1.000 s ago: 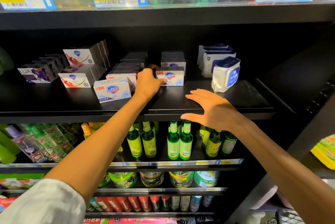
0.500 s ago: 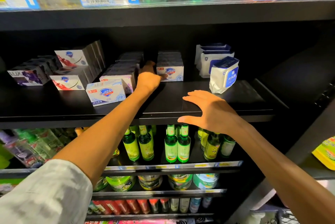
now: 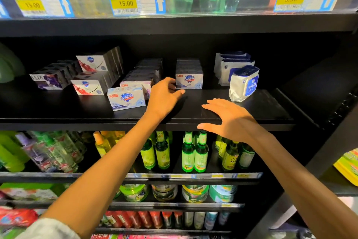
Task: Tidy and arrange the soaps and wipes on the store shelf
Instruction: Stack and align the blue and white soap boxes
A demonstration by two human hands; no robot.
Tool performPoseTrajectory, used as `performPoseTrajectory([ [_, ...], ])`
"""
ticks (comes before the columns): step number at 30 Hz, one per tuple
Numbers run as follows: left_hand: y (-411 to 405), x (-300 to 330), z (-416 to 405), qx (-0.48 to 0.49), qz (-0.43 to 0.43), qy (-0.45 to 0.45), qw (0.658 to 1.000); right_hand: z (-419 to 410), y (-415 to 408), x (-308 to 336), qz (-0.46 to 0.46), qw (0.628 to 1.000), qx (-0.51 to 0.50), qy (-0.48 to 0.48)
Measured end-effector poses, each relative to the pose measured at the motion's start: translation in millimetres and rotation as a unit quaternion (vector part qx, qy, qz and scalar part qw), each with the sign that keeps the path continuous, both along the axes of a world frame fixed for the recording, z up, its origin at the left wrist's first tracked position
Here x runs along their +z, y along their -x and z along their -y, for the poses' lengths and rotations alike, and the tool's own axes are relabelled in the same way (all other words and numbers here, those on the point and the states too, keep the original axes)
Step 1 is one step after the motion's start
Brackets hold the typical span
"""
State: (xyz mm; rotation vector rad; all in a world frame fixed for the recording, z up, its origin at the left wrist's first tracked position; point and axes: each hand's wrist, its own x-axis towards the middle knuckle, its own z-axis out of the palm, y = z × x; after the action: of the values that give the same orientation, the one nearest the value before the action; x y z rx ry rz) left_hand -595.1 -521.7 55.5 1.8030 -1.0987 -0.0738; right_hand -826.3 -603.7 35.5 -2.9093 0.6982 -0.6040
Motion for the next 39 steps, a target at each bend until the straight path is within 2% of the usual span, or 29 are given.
performPoseTrajectory([
  [5, 5.1, -9.3, -66.7, 0.032, 0.026, 0.058, 0.997, -2.2, 4.5, 14.6, -0.084, 0.994, -0.031, -0.062],
  [10, -21.8, -17.6, -122.7, 0.168, 0.074, 0.122, 0.976, -0.9, 17.1, 12.8, -0.092, 0.992, -0.067, -0.058],
  [14, -52.4, -17.9, -136.2, 0.227, 0.079, 0.073, 0.968, -1.2, 18.0, 7.9, -0.082, 0.994, -0.061, -0.050],
  [19, -64.6, -5.3, -132.4, 0.168, -0.015, 0.016, 0.985, -2.7, 21.7, 7.5, -0.084, 0.994, -0.058, -0.034],
  [25, -67.0, 3.4, -136.3, 0.171, -0.032, 0.042, 0.984, 0.9, 30.5, 6.9, -0.069, 0.996, -0.054, -0.033],
  [31, -56.4, -2.0, -136.0, 0.107, -0.057, 0.048, 0.991, 7.7, 47.7, 4.5, -0.043, 0.996, -0.080, -0.007],
  [39, -19.0, 0.6, -89.0, 0.039, -0.031, 0.021, 0.999, 13.2, 52.7, -8.2, -0.012, 0.997, -0.079, 0.009],
])
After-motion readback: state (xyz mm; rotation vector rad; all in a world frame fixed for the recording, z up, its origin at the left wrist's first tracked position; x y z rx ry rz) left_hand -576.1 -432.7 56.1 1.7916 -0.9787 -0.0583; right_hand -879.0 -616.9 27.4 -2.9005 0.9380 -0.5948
